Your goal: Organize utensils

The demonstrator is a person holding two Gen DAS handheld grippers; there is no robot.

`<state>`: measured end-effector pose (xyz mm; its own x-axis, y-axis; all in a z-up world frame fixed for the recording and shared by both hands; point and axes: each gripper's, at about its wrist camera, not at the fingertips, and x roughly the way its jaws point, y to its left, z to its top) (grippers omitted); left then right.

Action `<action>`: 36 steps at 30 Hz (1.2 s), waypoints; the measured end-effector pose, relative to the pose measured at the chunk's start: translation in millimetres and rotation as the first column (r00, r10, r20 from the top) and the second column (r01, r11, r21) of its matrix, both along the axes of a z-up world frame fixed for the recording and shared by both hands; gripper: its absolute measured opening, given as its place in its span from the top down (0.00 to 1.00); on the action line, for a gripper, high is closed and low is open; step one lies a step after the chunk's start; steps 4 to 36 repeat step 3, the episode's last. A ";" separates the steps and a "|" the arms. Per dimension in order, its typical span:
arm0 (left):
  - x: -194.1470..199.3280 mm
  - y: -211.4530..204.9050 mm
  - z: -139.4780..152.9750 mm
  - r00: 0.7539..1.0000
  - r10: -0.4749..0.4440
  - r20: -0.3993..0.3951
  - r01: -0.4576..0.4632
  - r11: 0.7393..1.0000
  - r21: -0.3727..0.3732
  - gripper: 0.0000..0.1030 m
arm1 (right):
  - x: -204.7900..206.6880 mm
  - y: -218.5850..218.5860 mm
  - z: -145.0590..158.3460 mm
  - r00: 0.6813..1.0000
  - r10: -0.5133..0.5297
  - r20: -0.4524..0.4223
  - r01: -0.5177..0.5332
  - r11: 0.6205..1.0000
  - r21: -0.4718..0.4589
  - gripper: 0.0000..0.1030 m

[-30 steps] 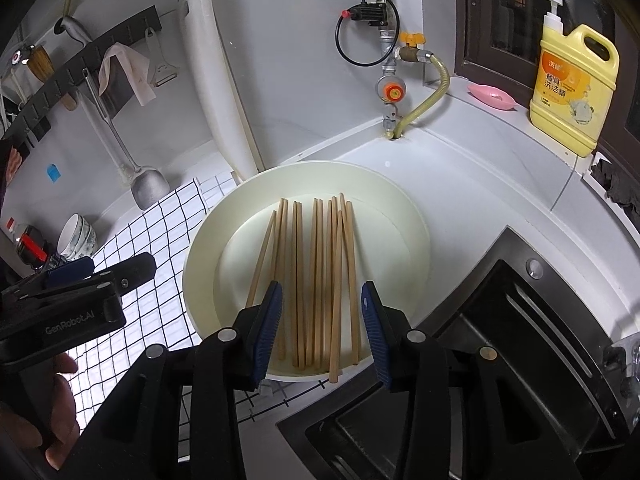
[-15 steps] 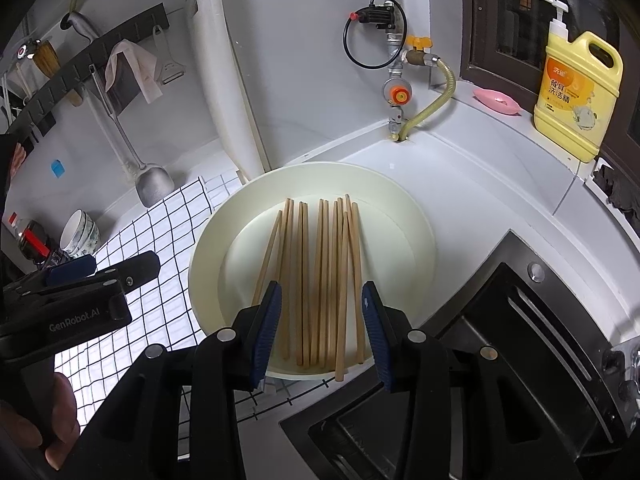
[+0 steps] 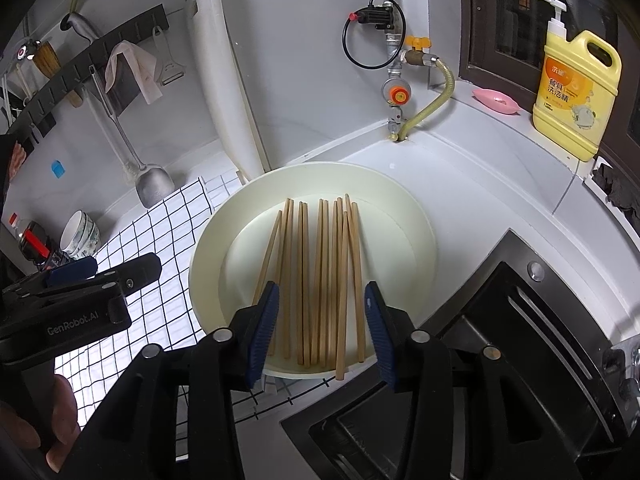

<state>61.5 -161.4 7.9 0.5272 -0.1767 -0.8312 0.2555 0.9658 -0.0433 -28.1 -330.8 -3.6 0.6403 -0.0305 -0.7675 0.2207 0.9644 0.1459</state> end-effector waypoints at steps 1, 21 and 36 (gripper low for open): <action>-0.2 0.3 0.0 1.000 0.001 0.000 -0.001 1.000 -0.001 0.08 | -0.1 0.2 0.1 1.000 0.000 0.001 0.000 1.000 0.000 0.58; -0.1 1.5 0.1 1.000 0.004 -0.001 -0.004 1.000 -0.004 0.08 | -0.3 -0.1 -0.2 1.000 0.000 0.001 0.000 1.000 0.001 0.58; -0.1 1.5 0.1 1.000 0.004 -0.001 -0.004 1.000 -0.004 0.08 | -0.3 -0.1 -0.2 1.000 0.000 0.001 0.000 1.000 0.001 0.58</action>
